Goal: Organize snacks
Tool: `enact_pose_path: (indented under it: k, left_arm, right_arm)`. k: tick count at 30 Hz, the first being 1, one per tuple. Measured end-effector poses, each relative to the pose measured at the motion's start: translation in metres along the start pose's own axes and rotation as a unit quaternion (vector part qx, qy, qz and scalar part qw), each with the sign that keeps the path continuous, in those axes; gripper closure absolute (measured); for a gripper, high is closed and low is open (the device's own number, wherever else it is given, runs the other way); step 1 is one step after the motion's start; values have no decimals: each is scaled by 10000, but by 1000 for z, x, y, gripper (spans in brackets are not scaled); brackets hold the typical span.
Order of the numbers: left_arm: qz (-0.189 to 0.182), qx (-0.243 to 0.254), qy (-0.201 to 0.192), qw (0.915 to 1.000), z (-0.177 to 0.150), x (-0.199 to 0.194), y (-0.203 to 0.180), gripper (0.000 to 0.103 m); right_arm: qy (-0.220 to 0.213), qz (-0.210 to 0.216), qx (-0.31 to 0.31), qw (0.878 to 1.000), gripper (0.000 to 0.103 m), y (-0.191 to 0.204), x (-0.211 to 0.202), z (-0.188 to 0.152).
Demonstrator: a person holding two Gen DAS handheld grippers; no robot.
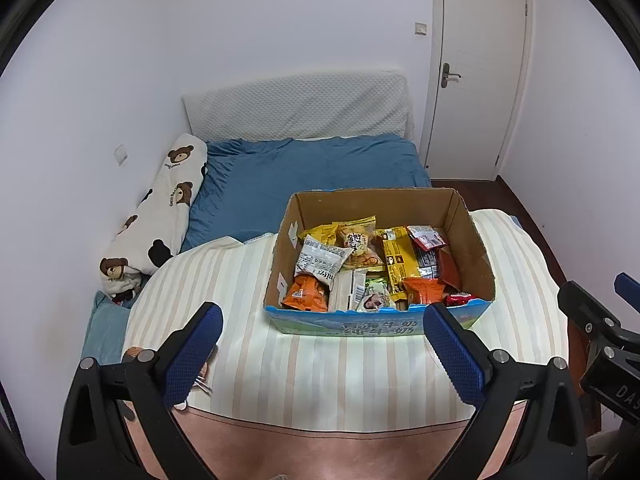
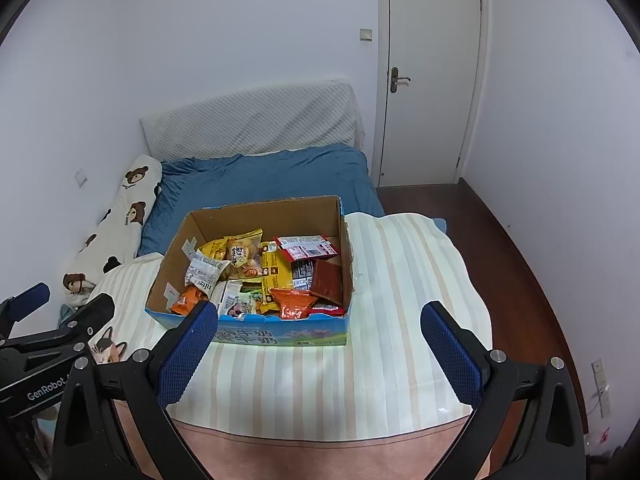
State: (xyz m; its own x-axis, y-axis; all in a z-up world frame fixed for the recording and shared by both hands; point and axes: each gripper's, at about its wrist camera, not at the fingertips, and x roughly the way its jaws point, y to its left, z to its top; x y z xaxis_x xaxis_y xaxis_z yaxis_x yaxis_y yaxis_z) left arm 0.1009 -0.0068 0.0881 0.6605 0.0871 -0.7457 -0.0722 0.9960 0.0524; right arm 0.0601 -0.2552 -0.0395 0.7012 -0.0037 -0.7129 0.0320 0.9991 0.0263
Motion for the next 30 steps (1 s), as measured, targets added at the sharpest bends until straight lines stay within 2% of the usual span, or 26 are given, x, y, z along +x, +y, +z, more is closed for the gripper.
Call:
enact_pose_path:
  k: [30]
  left_arm:
    - [7,17,23,10000,-3,-6,-2,0]
  right_arm:
    - [59,-46,60,10000,0,-4,3,-7]
